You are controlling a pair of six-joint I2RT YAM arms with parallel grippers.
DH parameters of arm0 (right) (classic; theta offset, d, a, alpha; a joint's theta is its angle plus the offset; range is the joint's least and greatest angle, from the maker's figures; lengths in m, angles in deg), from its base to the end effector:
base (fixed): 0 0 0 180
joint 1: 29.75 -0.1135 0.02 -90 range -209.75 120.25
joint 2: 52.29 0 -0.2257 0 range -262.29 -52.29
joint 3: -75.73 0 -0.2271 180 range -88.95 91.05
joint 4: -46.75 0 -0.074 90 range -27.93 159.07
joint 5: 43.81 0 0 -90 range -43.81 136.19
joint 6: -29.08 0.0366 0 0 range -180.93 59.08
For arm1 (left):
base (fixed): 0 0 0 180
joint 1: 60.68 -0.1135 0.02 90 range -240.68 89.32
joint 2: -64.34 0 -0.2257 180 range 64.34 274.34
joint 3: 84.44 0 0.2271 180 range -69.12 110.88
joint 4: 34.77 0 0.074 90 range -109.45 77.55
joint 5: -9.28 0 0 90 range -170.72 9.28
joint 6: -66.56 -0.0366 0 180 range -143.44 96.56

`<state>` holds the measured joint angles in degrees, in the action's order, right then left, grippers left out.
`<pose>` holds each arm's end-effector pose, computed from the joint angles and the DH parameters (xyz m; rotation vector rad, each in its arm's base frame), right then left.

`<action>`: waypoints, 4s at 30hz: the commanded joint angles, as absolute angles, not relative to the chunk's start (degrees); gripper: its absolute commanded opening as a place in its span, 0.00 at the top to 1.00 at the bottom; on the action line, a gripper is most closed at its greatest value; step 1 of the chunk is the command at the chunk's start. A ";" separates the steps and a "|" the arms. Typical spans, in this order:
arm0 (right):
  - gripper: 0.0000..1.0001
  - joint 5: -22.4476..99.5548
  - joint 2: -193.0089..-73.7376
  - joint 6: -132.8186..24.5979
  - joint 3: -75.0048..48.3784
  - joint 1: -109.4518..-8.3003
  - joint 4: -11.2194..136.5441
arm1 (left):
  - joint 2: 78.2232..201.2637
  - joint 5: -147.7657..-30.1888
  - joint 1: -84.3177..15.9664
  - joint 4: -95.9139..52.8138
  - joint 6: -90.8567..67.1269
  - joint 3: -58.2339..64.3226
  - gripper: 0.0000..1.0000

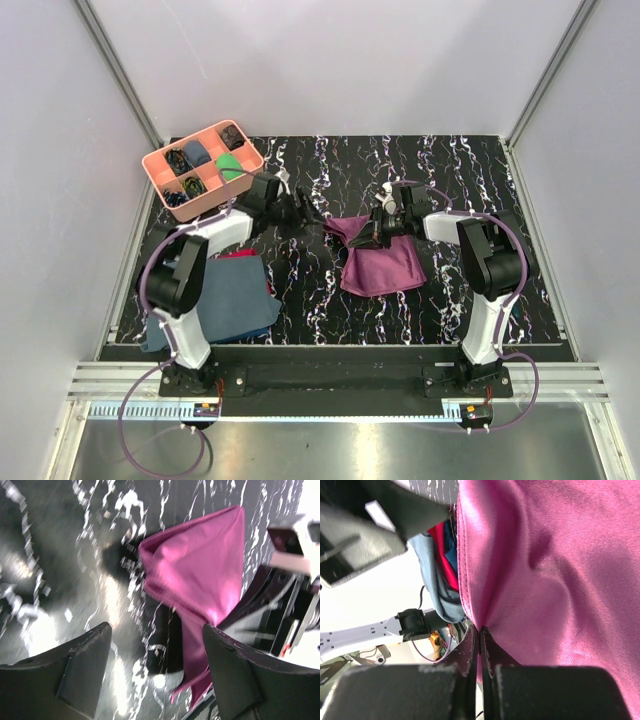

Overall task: Fold the napkin into a case and place the utensils inside
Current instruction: Fold the lower triangle-folded napkin at the center of the board.

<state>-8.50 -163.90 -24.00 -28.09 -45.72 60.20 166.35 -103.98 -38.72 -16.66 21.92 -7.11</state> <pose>0.3290 0.1252 0.1200 -0.0221 2.5222 1.5601 0.3213 -0.1452 0.1663 -0.2841 2.4707 -1.0243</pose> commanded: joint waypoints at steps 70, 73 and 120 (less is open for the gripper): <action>0.47 55.25 -160.92 -36.93 -15.30 -82.22 101.09 | 181.58 -112.18 -39.32 -16.63 23.66 4.09 1.00; 0.47 55.51 -161.80 -36.32 -15.38 -83.10 100.83 | 181.58 -112.44 -39.49 -16.90 23.93 3.91 1.00; 1.00 1.63 -145.63 -13.64 -54.75 -68.34 38.95 | 169.36 -79.41 -33.26 -3.54 35.00 5.76 1.00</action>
